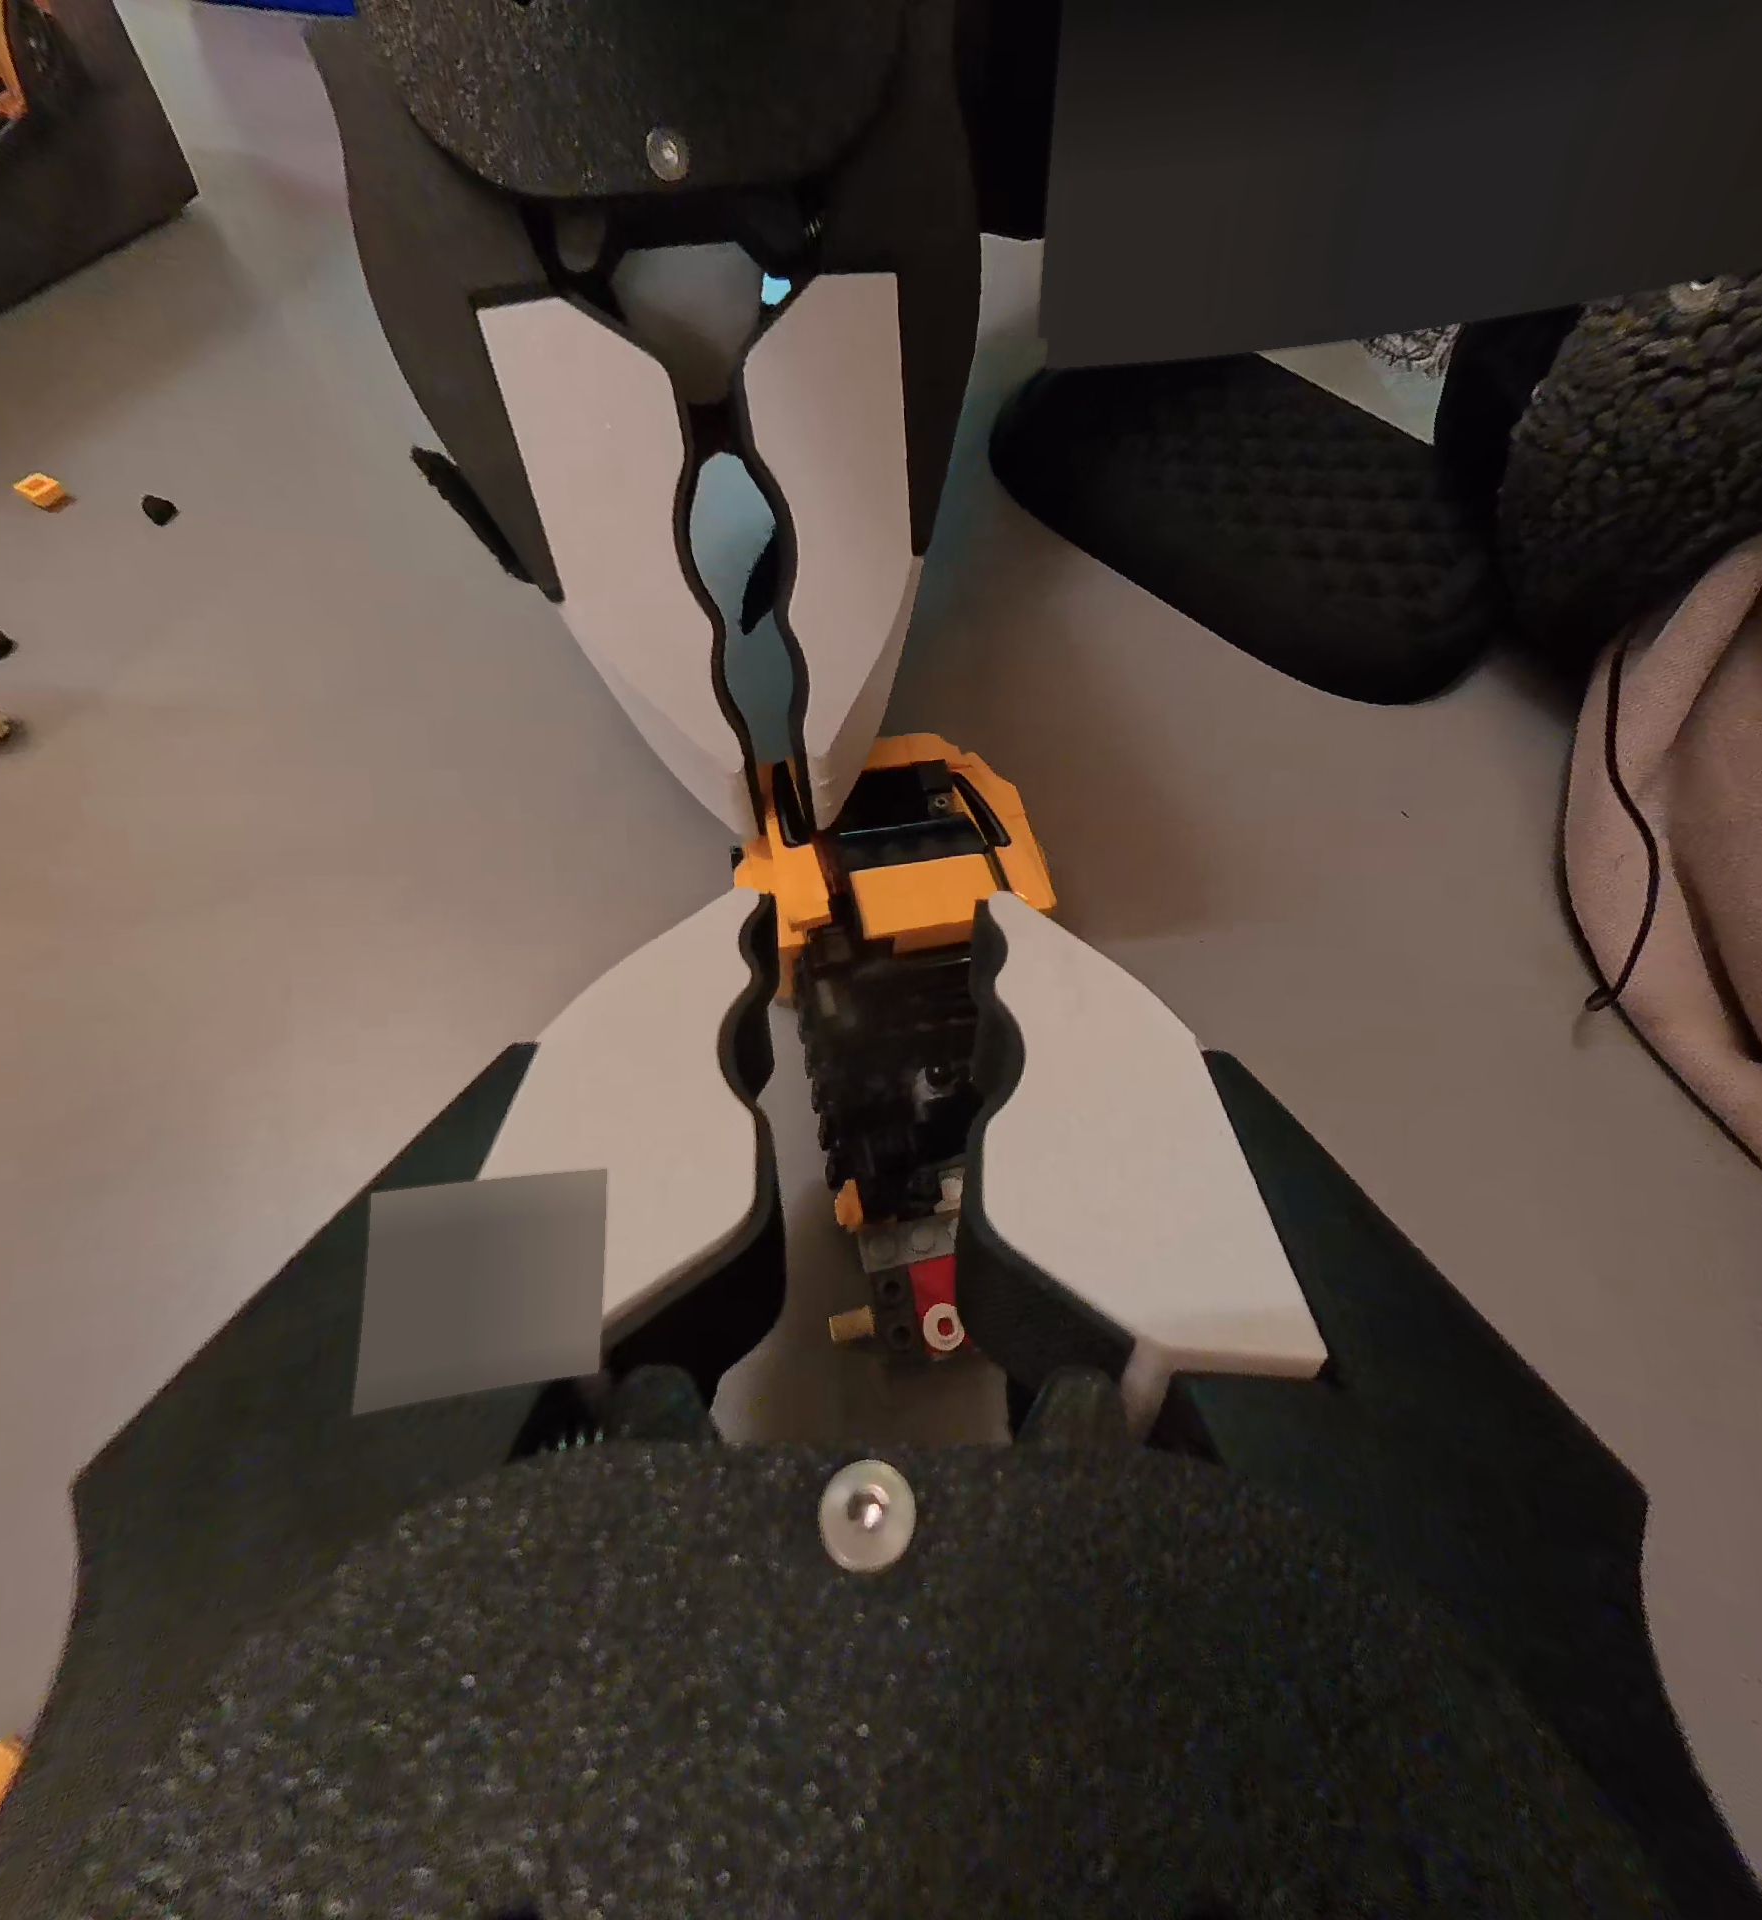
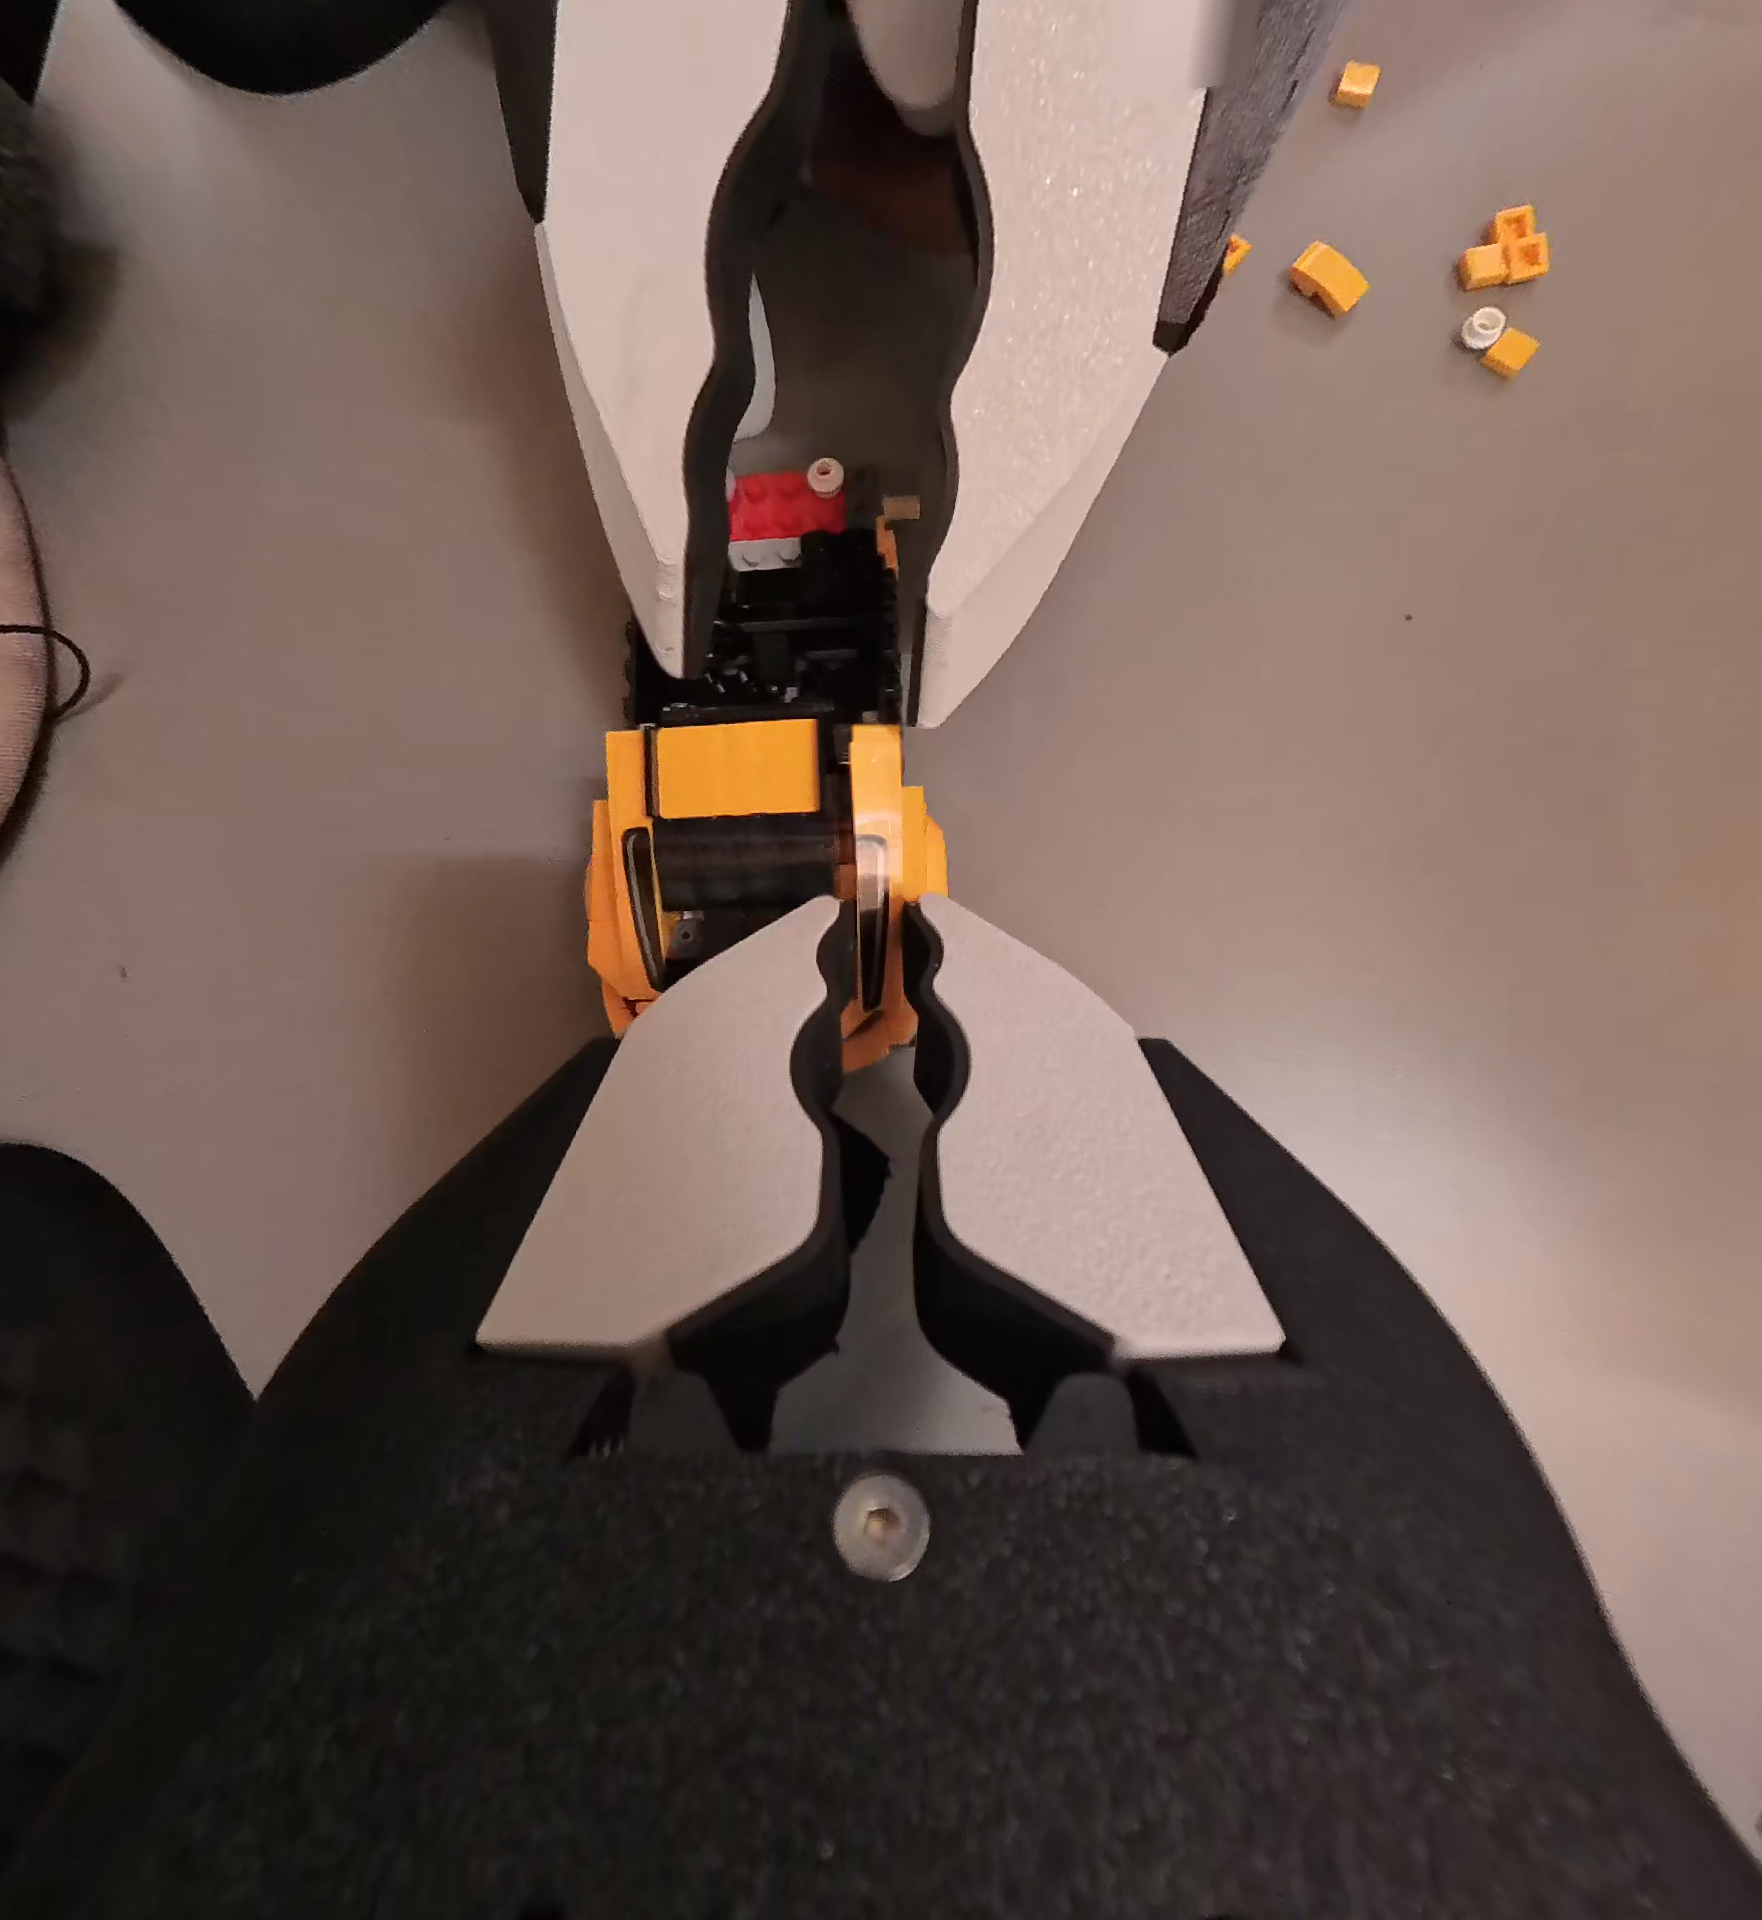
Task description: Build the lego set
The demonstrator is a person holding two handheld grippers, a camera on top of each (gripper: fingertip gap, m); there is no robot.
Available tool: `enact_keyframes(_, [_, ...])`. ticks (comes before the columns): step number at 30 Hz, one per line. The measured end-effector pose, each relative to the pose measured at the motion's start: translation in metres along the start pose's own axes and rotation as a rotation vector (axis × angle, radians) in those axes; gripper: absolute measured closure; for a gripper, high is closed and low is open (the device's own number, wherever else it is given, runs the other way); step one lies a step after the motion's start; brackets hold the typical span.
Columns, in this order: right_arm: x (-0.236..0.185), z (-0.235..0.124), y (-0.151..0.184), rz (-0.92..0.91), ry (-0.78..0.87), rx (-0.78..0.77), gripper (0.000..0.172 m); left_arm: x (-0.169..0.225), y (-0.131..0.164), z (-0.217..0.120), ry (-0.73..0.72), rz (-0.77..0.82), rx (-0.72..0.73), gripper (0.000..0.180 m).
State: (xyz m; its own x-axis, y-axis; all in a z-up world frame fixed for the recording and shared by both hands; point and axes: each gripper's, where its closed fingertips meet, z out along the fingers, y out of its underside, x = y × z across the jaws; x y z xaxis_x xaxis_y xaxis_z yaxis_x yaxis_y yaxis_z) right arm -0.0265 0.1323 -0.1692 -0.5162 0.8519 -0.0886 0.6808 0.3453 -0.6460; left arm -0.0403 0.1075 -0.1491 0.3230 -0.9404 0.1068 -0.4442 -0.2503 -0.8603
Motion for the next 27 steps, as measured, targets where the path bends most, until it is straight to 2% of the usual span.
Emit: enact_keyframes(27, [-0.0034, 0.0024, -0.0067, 0.003, -0.045, 0.003, 0.163, 0.0072, 0.0015, 0.0045, 0.000, 0.045, -0.037, 0.146])
